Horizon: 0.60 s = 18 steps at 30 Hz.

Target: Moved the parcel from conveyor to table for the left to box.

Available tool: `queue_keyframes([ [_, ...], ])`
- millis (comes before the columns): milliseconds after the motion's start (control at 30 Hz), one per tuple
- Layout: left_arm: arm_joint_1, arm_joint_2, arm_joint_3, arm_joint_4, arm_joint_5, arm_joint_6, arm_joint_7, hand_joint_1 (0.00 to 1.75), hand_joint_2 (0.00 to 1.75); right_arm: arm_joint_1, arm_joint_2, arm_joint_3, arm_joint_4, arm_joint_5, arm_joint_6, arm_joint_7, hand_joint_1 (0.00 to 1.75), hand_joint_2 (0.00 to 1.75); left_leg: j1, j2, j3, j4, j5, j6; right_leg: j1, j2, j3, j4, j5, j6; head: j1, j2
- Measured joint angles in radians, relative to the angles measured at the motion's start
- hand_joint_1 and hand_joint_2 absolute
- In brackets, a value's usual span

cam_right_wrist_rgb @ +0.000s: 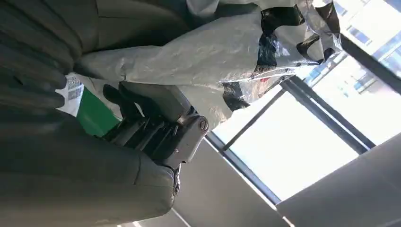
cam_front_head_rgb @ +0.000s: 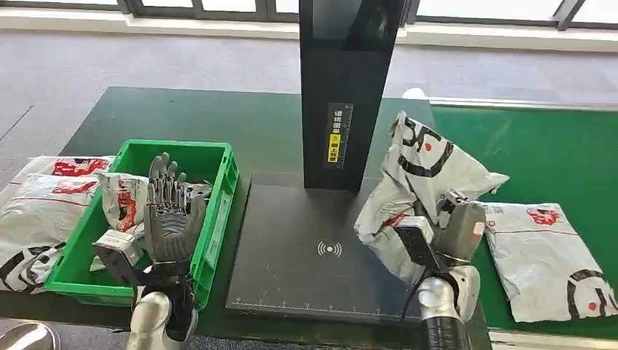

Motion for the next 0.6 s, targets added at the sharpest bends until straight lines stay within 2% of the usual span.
queue_keyframes([
  [267, 0.0, 0.0, 0.0, 0.0, 0.0, -0.007, 0.0, 0.0, 1.75, 0.02, -0.008, 0.051, 0.01, 0.003, 0.04, 0.008, 1.75, 1.75, 0.0, 0.0, 0.0, 0.0, 0.0, 0.0, 0.0, 0.0, 0.0, 0.0, 0.0, 0.0, 0.0, 0.0],
  [600, -0.002, 0.001, 0.0, 0.01, -0.001, -0.015, 0.0, 0.0, 1.75, 0.025, -0.016, 0.11, 0.046, 0.066, 0.172, 0.018, 1.75, 1.75, 0.0, 0.001, 0.0, 0.0, 0.0, 0.0, 0.0, 0.0, 0.0, 0.0, 0.0, 0.0, 0.0, 0.0],
])
